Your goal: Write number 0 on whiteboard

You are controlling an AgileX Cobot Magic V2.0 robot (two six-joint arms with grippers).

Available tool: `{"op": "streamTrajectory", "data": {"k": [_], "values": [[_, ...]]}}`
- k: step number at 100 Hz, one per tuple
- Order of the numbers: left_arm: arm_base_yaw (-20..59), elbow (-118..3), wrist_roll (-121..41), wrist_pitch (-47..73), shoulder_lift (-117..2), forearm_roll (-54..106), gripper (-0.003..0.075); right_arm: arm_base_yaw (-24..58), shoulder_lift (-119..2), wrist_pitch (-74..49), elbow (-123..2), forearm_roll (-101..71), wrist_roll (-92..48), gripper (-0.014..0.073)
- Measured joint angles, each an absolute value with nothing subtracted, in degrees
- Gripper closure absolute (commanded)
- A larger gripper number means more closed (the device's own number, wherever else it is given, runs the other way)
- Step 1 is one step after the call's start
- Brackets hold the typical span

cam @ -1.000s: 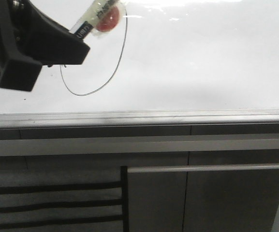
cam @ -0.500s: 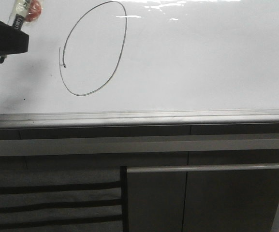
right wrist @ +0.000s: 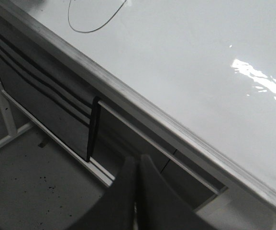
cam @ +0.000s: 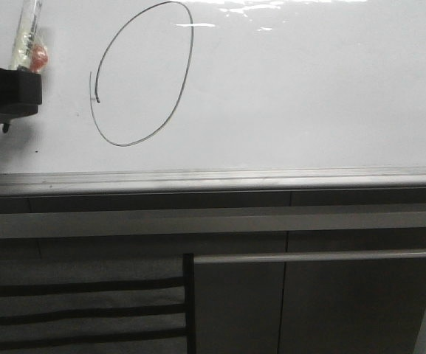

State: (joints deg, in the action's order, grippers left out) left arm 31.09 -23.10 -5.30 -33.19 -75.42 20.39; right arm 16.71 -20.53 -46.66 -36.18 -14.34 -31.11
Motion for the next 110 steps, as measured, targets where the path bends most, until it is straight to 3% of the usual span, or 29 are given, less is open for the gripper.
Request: {"op": "streamTrajectory", "data": {"k": [80, 92, 110], "values": [[31.2, -25.2, -0.6, -36.5, -80.9, 21.5, 0.0731, 16.7, -20.5, -44.6, -35.4, -14.3, -31.1, 0.0661], [31.2, -25.3, -0.6, -39.0, -80.9, 22.0, 0.0626, 16.7, -20.5, -44.6, -35.4, -14.3, -31.1, 0.0661], [31.2, -25.4, -0.6, -40.5, -80.9, 22.5, 0.0374, 16.7, -20.5, -44.6, -35.0, -14.3, -31.1, 0.0661]]}}
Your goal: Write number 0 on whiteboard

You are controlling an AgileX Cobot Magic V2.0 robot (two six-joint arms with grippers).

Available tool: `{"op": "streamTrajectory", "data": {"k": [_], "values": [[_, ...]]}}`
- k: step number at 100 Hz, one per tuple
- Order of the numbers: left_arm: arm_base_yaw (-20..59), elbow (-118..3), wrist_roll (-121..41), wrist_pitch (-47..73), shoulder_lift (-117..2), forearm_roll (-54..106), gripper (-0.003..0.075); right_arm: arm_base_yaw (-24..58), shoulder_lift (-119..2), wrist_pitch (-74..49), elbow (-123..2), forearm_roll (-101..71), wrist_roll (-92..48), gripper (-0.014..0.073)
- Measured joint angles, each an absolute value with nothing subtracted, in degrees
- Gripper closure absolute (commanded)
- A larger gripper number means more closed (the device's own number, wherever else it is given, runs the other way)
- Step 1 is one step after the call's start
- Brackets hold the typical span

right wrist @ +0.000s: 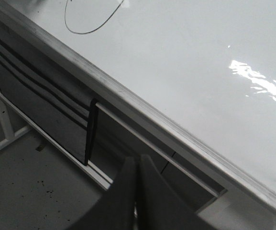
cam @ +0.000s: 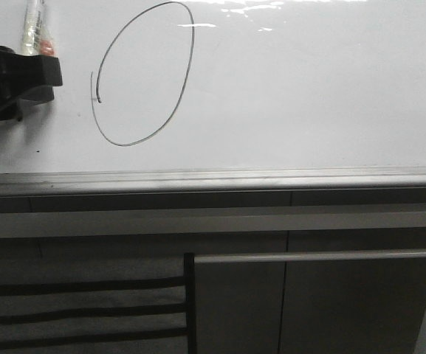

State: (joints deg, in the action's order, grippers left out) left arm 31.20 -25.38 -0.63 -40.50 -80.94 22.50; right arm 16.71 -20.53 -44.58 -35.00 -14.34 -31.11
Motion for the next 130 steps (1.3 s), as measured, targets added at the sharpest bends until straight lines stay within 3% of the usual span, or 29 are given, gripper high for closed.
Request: {"op": "streamTrajectory", "data": {"k": [42, 73, 109, 119, 130], "values": [[31.2, -25.4, -0.6, -41.6, -80.9, 21.2, 0.0306, 16.7, -19.5, -41.1, -33.0, -13.4, -31.1, 0.0661], [31.2, -24.4, -0.8, -41.3, -80.5, 18.1, 0.0307, 16.7, -8.9, -37.5, -31.3, -8.9, -31.1, 0.0660], [31.1, -22.2, -7.9, -32.4, -69.6, 17.8, 0.0314, 16.7, 0.7, -44.8, -29.6, -6.1, -30.8, 0.0661], [31.4, -19.4, -8.2, -30.7, -64.7, 17.4, 0.0409, 16.7, 0.7, -47.4, -29.6, -5.6, -29.1, 0.0661], [31.7, -16.1, -8.5, -30.2, -57.6, 15.9, 0.0722, 16.7, 0.7, -49.0, -29.6, -5.4, -27.5, 0.0661]]}}
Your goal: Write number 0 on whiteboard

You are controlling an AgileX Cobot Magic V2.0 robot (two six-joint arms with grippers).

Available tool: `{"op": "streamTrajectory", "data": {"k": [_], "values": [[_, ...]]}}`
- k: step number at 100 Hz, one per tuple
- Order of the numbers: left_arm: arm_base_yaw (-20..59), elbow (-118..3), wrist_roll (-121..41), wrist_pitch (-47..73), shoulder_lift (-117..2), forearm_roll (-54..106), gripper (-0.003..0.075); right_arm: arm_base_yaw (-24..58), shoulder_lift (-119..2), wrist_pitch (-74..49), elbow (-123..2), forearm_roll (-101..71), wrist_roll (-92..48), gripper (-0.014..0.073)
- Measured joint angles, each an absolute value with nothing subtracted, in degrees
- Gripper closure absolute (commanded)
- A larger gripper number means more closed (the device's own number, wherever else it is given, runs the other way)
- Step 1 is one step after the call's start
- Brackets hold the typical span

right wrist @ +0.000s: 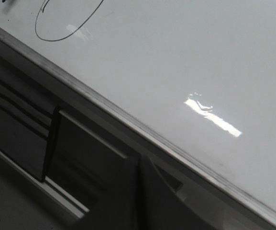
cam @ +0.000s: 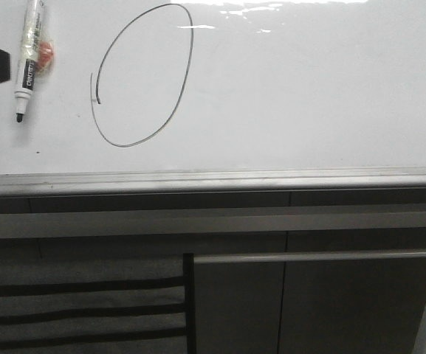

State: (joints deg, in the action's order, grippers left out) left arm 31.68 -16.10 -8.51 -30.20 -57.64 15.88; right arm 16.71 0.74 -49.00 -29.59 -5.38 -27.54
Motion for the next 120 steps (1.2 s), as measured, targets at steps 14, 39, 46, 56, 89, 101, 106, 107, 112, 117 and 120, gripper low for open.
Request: {"op": "streamTrajectory", "data": {"k": [14, 39, 46, 56, 89, 101, 106, 107, 112, 117, 120], "values": [[31.7, -13.1, -12.4, -28.5, -48.2, 11.6, 0.0740, 16.7, 0.7, -49.4, -29.0, -5.4, -26.6, 0.0662], [31.7, -12.9, -14.2, -12.1, -34.0, 7.9, 0.0740, 16.7, 0.7, -52.3, -28.5, -5.6, -26.0, 0.0662], [31.7, -12.9, -14.3, -9.7, -31.4, 7.1, 0.0740, 16.7, 0.7, -52.6, -28.5, -5.6, -26.0, 0.0662], [31.7, -12.9, -13.3, -8.1, -28.6, 7.9, 0.0740, 16.7, 0.7, -52.6, -28.5, -5.7, -26.0, 0.0662], [31.7, -12.8, -8.6, -6.7, -27.7, 17.7, 0.0740, 16.7, 0.7, -52.6, -28.5, -5.7, -26.0, 0.0662], [31.7, -12.8, -8.5, -8.1, -27.7, 17.2, 0.0740, 16.7, 0.7, -52.6, -28.5, -5.7, -26.0, 0.0662], [31.7, -12.8, -8.5, -9.9, -27.7, 16.1, 0.0740, 16.7, 0.7, -52.7, -28.5, -5.7, -26.0, 0.0662], [31.7, -12.8, -8.6, -10.4, -27.7, 15.9, 0.0740, 16.7, 0.7, -52.7, -28.5, -5.7, -26.0, 0.0662], [31.7, -12.8, -9.1, -11.8, -27.5, 13.7, 0.0740, 16.7, 0.7, -52.7, -28.5, -5.7, -26.0, 0.0662], [31.3, -12.8, -9.8, -11.9, -26.7, 10.6, 0.0740, 16.7, 0.7, -52.7, -28.5, -5.7, -26.0, 0.0662], [30.6, -12.8, -10.1, -11.1, -25.9, 9.1, 0.0740, 16.7, 0.7, -52.7, -28.5, -5.7, -26.0, 0.0662]]}}
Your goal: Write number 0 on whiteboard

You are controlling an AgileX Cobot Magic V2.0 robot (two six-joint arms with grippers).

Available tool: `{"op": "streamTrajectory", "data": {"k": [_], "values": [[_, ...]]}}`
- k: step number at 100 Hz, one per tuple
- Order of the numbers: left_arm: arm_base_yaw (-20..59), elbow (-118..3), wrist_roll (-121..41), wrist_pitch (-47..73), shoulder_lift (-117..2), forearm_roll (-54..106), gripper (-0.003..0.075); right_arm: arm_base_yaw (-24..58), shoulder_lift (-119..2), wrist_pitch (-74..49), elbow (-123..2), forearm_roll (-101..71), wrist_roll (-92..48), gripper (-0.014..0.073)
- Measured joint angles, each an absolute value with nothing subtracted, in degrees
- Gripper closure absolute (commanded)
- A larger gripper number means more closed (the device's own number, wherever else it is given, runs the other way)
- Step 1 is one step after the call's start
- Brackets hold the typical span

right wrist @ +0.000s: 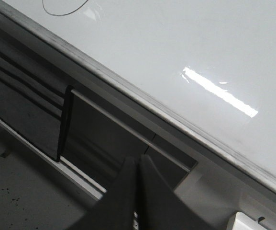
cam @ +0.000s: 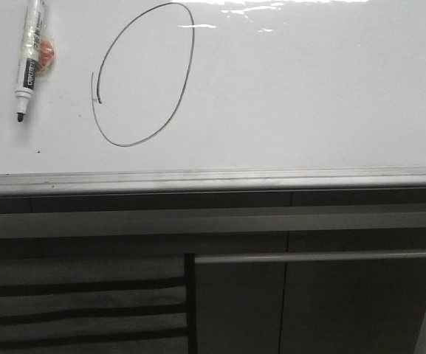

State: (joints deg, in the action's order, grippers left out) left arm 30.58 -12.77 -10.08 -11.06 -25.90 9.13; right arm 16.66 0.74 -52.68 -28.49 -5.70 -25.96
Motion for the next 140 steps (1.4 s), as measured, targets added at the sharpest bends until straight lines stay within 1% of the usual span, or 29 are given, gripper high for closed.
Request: {"op": "streamTrajectory", "data": {"k": [10, 20, 26, 36, 47, 62, 73, 84, 96, 105, 140], "values": [[24.0, -12.2, -10.4, -3.7, -20.0, 7.9, 0.0740, 16.7, 0.7, -52.7, -28.5, -5.7, -26.0, 0.0662], [15.3, -10.1, -10.5, 3.4, -11.7, 13.3, 0.0740, 16.7, 0.7, -52.7, -28.5, -5.8, -26.0, 0.0662], [10.3, -8.9, -10.6, 5.2, -6.3, 17.0, 0.0740, 16.7, 0.7, -52.7, -28.5, -5.8, -26.0, 0.0662], [6.0, -7.3, -10.6, 5.6, -0.4, 18.8, 0.0740, 16.7, 0.7, -52.8, -28.5, -5.8, -26.0, 0.0662], [4.9, -5.7, -10.7, 5.7, 0.2, 18.8, 0.0740, 16.6, 0.7, -52.8, -28.5, -5.8, -26.0, 0.0662], [4.8, -2.7, -11.1, 9.4, 0.0, 16.9, 0.0740, 16.6, 0.7, -52.8, -28.5, -5.8, -26.0, 0.0662], [4.8, 0.2, -11.3, 10.1, -0.1, 12.4, 0.0740, 16.6, 0.7, -52.8, -28.5, -5.8, -26.0, 0.0662], [3.6, 0.3, -11.3, 11.1, -0.2, 9.1, 0.0740, 16.6, 0.7, -52.8, -28.5, -5.8, -26.0, 0.0662], [0.5, 0.3, -8.0, 16.1, 0.2, 2.2, 0.0740, 16.6, 0.7, -52.8, -28.5, -5.8, -26.0, 0.0662], [-0.4, 0.3, -4.8, 19.0, 0.2, -2.4, 0.0740, 16.6, 0.7, -52.8, -28.5, -5.9, -26.0, 0.0662], [3.0, 0.3, -2.8, 19.6, 0.2, -5.5, 0.0740, 16.6, 0.7, -52.8, -28.5, -5.9, -26.0, 0.0662]]}}
